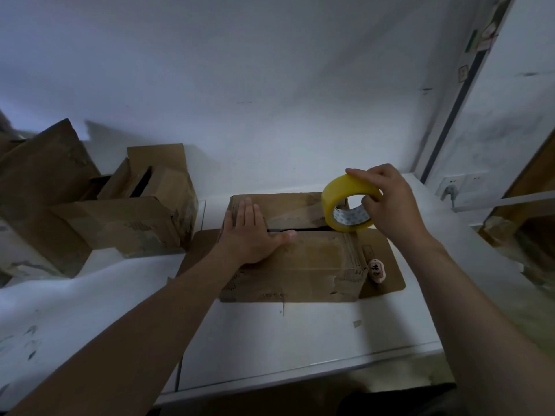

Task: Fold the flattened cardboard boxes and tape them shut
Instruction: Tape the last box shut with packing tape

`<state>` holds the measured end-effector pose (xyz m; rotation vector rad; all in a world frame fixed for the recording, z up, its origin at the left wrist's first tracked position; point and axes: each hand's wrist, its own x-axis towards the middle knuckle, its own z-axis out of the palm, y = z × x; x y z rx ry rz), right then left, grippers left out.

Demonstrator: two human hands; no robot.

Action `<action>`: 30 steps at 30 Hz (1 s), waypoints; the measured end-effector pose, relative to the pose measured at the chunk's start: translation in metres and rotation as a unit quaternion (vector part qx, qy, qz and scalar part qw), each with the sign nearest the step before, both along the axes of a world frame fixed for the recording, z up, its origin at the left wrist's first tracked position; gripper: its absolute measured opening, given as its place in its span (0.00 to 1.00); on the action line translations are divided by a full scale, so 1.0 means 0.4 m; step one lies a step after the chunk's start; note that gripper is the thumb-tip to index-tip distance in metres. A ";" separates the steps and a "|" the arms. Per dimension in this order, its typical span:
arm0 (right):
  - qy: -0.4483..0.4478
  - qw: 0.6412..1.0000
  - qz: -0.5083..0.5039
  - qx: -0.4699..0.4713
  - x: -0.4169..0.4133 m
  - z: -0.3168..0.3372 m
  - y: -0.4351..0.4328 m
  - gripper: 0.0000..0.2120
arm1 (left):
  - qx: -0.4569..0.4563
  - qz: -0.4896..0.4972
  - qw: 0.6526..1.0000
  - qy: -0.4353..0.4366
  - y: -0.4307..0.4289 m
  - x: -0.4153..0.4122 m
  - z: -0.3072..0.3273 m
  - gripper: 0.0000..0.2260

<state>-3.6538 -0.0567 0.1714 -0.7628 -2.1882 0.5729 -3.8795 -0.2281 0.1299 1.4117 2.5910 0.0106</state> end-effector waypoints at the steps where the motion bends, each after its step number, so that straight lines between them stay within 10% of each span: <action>1: 0.000 1.000 0.003 -0.002 0.003 -0.006 -0.003 0.34 | 0.003 -0.003 1.000 0.001 -0.002 0.001 0.002 0.56; 13: 0.168 0.959 0.049 -0.224 0.047 -0.062 -0.013 0.34 | -0.024 -0.133 0.990 0.036 -0.110 -0.036 0.021 0.64; 30: 0.023 1.000 0.009 -0.002 0.045 -0.043 0.006 0.31 | -0.017 -0.066 0.998 0.018 -0.103 -0.039 0.015 0.52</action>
